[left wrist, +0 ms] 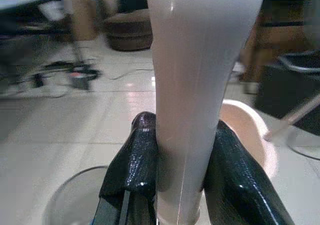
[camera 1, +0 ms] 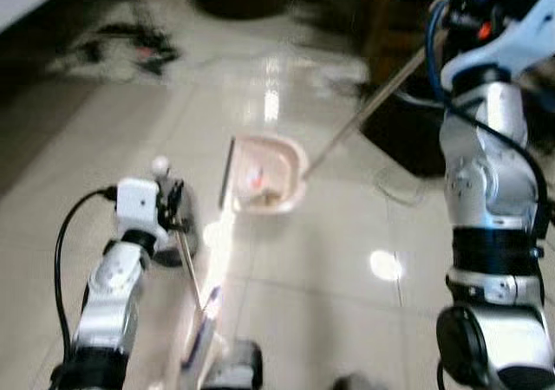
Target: Sweep floor
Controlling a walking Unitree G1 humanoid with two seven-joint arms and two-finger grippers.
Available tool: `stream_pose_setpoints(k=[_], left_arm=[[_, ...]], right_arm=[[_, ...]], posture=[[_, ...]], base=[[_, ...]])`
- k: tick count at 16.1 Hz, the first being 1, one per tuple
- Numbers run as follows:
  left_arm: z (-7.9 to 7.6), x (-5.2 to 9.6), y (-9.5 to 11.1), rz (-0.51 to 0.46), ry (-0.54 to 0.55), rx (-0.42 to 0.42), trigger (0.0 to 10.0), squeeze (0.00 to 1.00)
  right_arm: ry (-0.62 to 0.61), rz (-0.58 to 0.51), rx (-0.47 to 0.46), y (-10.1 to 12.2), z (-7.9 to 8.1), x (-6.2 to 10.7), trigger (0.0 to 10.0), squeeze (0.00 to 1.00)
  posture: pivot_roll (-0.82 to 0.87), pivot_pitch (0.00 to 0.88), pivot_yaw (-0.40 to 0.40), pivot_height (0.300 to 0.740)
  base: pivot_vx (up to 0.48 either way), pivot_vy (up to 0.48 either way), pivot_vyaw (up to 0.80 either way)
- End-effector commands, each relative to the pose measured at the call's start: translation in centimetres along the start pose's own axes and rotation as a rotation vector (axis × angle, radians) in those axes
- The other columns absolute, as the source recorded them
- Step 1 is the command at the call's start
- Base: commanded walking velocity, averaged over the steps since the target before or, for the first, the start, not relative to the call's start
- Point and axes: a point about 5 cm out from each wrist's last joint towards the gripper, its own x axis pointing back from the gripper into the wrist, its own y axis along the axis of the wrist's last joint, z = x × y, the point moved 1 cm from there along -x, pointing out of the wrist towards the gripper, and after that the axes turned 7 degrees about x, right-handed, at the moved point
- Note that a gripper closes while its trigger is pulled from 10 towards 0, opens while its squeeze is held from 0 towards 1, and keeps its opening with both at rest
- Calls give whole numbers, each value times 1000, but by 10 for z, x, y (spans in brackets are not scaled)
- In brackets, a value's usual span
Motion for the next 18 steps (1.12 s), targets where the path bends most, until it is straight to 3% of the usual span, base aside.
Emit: stream_pose_setpoints(k=[1,8,11,18], left_arm=[[-6,0,6,-16,-16,-16,10000,0],[-15,-2,14,-38,-43,-34,10000,0],[-16,-4,19,-57,-27,-24,10000,0],[-19,-5,17,-45,-19,-20,10000,0]], right_arm=[[-20,-57,-4,15,-6,-1,10000,0],[-60,-40,-27,16,-14,-1,10000,0],[-69,-22,-37,11,-16,1,10000,0],[-69,15,-29,1,-14,8,10000,0]], posture=[[48,43,27,740],[60,33,38,740],[70,40,28,740],[69,36,30,740]], base=[[0,0,800],[0,0,799],[0,0,0],[321,0,0]])
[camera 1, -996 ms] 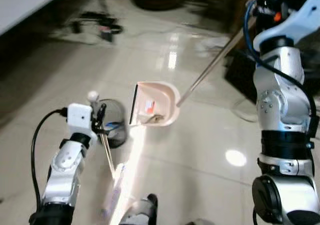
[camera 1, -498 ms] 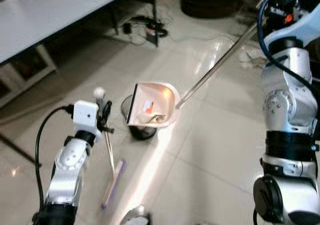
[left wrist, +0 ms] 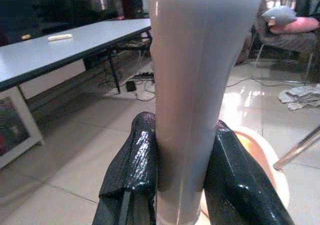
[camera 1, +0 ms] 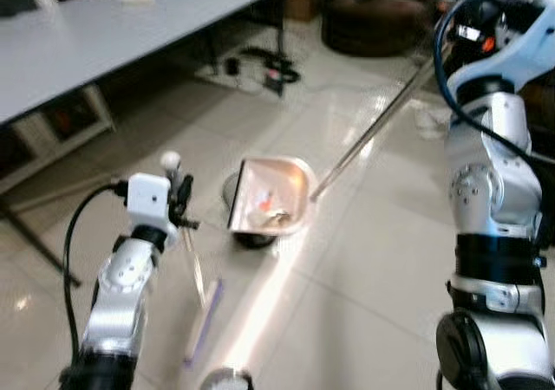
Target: Sweep floor
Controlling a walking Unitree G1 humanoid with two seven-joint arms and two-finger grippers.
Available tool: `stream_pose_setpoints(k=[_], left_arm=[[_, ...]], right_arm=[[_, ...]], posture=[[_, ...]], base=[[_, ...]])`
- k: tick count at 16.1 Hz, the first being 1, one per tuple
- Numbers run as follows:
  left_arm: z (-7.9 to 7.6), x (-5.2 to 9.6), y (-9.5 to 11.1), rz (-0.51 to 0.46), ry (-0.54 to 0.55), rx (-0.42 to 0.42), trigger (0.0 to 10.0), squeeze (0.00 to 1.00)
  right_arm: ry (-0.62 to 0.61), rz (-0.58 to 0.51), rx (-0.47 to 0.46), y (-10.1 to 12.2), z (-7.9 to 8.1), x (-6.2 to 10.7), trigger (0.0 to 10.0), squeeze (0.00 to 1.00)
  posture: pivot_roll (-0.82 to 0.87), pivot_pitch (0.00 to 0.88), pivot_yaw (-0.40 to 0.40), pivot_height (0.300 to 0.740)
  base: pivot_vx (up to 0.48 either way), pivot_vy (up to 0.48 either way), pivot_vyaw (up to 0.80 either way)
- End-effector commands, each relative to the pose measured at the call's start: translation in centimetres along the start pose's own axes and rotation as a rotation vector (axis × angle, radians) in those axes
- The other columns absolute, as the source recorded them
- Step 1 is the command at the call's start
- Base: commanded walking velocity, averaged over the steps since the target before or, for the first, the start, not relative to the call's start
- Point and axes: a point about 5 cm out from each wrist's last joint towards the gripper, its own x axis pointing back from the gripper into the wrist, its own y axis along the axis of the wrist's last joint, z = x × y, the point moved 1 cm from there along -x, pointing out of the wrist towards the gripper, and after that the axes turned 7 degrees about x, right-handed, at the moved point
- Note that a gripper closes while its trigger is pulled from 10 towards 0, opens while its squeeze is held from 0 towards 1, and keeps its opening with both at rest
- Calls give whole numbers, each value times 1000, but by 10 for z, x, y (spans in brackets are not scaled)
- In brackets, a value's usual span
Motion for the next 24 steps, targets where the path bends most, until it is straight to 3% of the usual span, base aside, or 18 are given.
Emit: stream_pose_setpoints(k=[1,24], left_arm=[[0,-4,11,-37,-7,-20,10000,0],[2,-6,11,-33,5,-10,10000,0]], right_arm=[[2,-55,-26,13,2,-2,10000,0],[1,-11,4,2,1,-1,10000,0]], posture=[[70,37,29,740],[62,39,41,740]], base=[[349,0,0],[361,0,23]])
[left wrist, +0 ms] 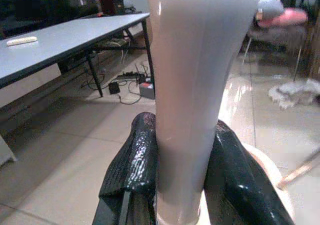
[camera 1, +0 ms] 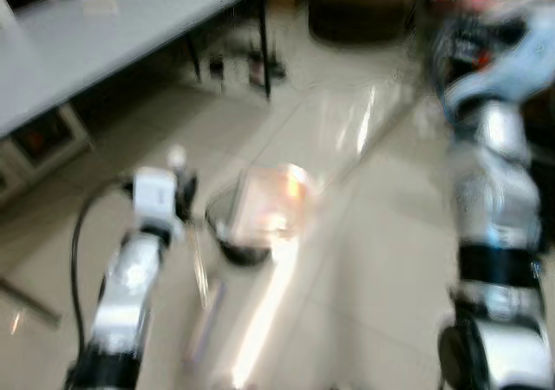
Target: Sweep floor
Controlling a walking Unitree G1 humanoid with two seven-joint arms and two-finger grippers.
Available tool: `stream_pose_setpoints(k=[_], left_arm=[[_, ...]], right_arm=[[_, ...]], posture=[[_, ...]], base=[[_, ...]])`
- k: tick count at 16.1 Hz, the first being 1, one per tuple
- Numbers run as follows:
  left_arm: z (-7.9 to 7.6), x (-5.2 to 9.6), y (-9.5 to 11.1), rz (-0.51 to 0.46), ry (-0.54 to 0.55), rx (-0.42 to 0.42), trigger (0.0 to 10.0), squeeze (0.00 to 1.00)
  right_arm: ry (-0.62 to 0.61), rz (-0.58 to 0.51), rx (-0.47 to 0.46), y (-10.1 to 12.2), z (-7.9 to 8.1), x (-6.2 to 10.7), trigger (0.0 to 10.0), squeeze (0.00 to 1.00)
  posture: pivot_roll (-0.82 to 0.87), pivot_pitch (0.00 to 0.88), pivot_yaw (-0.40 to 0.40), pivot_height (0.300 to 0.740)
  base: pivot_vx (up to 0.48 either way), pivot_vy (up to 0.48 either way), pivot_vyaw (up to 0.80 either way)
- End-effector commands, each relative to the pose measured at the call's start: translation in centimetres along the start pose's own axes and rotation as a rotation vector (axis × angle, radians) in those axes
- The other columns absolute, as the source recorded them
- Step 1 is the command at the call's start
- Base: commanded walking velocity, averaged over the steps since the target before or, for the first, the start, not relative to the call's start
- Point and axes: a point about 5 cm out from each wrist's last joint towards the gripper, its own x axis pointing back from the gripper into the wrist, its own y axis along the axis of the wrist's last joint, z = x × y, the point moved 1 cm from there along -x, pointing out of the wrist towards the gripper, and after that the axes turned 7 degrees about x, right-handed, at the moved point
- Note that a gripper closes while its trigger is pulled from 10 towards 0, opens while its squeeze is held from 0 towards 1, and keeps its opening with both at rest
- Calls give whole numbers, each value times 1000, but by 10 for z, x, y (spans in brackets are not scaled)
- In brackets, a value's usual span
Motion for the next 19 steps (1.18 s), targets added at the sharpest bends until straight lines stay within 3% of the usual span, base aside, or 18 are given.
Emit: stream_pose_setpoints(k=[1,7,19], left_arm=[[8,1,6,-20,18,-25,10000,0],[3,-1,8,-25,4,-19,10000,0],[5,4,3,-3,4,-15,10000,0]], right_arm=[[35,-56,-36,14,14,-2,10000,0],[-9,-46,-78,10,5,1,10000,0],[-18,-19,-105,2,7,8,10000,0]], posture=[[62,39,41,740],[74,46,45,740],[68,58,55,740]], base=[[368,0,538],[366,0,0],[367,0,0]])
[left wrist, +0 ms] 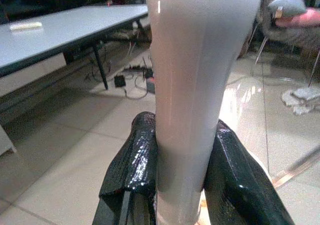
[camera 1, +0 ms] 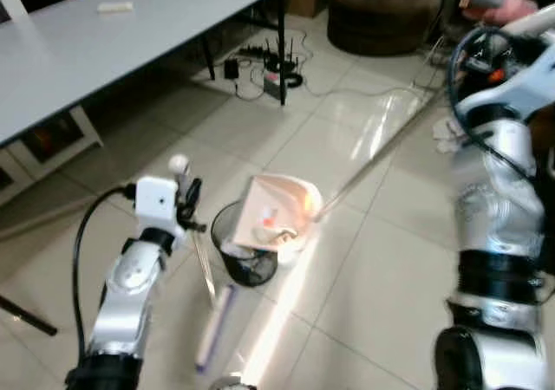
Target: Sweep floor
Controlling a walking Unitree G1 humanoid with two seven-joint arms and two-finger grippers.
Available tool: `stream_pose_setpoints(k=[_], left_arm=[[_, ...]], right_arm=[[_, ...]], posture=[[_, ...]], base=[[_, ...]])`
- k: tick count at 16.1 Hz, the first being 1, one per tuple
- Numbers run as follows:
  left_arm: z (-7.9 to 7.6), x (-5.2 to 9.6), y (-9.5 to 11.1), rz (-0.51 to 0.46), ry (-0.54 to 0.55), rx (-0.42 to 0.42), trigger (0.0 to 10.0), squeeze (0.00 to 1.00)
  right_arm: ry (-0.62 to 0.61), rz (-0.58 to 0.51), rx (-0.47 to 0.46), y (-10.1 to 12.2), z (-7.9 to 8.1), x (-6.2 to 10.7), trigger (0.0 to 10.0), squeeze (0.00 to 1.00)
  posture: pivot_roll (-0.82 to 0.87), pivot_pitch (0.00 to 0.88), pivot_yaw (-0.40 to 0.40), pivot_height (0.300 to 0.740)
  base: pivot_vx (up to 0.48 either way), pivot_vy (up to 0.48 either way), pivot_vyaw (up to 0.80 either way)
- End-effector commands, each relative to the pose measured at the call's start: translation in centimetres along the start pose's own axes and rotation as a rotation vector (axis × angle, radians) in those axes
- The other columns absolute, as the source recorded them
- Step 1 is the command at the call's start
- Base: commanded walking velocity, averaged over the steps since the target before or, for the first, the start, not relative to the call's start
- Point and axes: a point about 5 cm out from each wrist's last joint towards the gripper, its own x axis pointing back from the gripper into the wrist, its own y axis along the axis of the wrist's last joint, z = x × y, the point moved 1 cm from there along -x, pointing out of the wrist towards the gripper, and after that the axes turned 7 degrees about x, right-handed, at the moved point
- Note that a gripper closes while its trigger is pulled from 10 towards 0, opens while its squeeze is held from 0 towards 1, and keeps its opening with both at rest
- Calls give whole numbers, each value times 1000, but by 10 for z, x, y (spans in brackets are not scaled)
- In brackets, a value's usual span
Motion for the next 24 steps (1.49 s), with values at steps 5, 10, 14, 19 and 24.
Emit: stream_pose_setpoints(k=[5,10,14,19,24], left_arm=[[1,-4,10,-29,-6,-23,10000,0],[0,-3,7,-25,-12,-20,10000,0],[0,-4,8,-26,-21,-21,10000,0],[4,-1,5,-9,-9,-35,10000,0],[5,2,3,15,-12,-62,10000,0]], right_arm=[[-19,-53,-43,15,-2,-5,10000,0],[-36,-47,-39,13,-4,-2,10000,0],[-36,-55,-46,14,-4,0,10000,0],[-54,-46,-29,11,-9,4,10000,0],[-41,-39,-13,7,-6,5,10000,0]], posture=[[63,59,57,740],[59,45,54,740],[59,48,60,740],[70,53,56,740],[86,66,58,740]], base=[[364,0,480],[367,0,0],[366,0,0],[0,0,0],[0,0,0]])
